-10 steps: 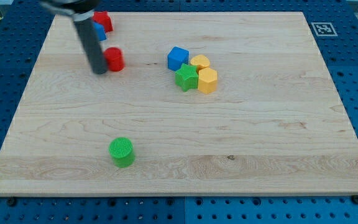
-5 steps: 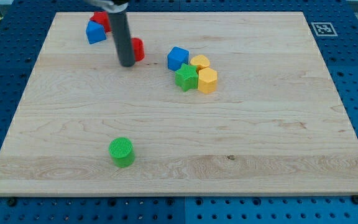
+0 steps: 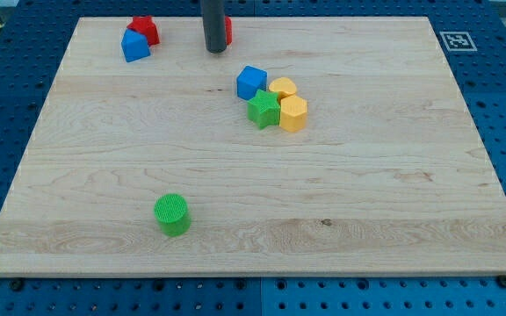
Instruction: Push red circle into right side of red star
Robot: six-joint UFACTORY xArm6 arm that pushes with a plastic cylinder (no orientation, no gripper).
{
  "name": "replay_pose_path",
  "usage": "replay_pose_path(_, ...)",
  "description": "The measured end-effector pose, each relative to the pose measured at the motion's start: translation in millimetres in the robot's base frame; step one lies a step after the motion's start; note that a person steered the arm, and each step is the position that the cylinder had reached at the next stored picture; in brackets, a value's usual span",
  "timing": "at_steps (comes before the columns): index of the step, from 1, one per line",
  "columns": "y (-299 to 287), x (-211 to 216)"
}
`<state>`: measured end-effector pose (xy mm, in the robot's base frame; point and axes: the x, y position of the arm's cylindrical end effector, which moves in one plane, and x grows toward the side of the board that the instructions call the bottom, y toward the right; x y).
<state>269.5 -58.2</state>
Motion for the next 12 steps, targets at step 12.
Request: replay_pose_path(12, -26, -15)
